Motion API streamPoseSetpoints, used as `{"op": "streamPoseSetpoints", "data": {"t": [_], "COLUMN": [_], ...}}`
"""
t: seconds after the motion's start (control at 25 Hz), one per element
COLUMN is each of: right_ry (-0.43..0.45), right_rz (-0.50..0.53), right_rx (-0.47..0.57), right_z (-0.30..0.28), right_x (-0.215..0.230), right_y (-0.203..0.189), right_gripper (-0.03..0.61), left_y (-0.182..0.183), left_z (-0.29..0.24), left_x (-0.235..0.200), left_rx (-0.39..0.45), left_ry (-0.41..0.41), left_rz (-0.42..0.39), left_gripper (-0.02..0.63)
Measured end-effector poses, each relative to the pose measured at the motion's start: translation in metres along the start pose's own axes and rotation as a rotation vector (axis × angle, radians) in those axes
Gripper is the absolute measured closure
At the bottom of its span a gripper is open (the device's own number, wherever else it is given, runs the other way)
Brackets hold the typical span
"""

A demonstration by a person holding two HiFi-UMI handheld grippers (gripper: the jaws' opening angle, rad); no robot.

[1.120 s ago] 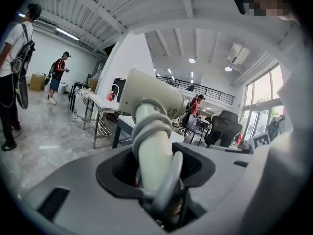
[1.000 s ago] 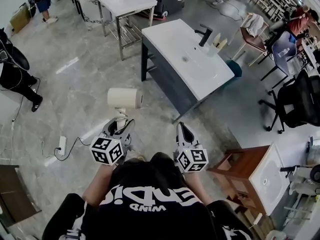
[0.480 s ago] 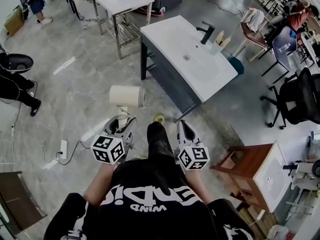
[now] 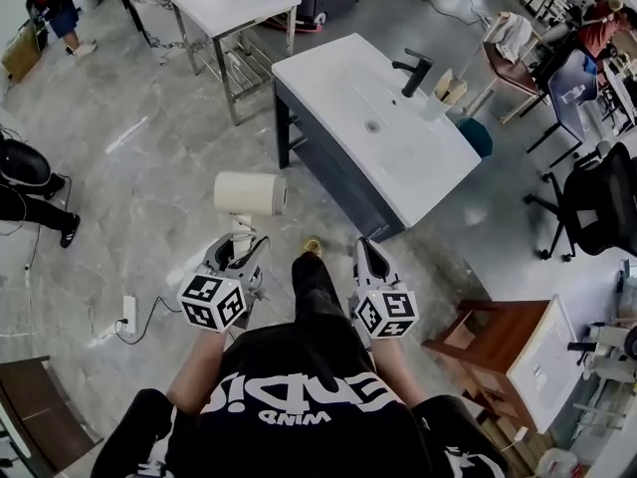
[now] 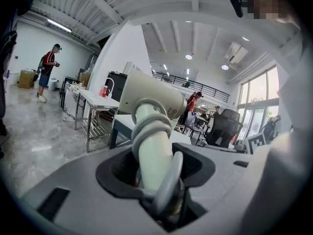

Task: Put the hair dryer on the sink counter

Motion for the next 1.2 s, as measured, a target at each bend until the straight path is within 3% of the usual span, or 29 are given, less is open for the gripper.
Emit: {"op": "streamPoseSetpoints", "data": {"t": [0.72,1.2], "right_ry": [-0.016,0.003], "right_rz": [-0.009,-0.019], "right_rx": [0.009,0.027], "right_z": [-0.142,-0.212], "right_x": [0.106,0.16], "right_y": [0.081,0.113], "right_gripper": [0.555,0.555], "left_y": [0.093,0.141], "left_z": [-0.165,-0.253], "left_x": [-0.043,-0.056], "left_rx": [-0.018,0.0], "left_ry": [-0.015,-0.026], "left_rz": [0.024,0.008], "left_gripper": [0.402,0.402]}}
Point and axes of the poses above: the fingertips, and each gripper's own axes: z backward along the fingers, x to its right, y out of its top, the point moved 1 cm from there along z, backward along the fingers, and after that the axes turned 4 degrees about y, right-handed, at the moved point
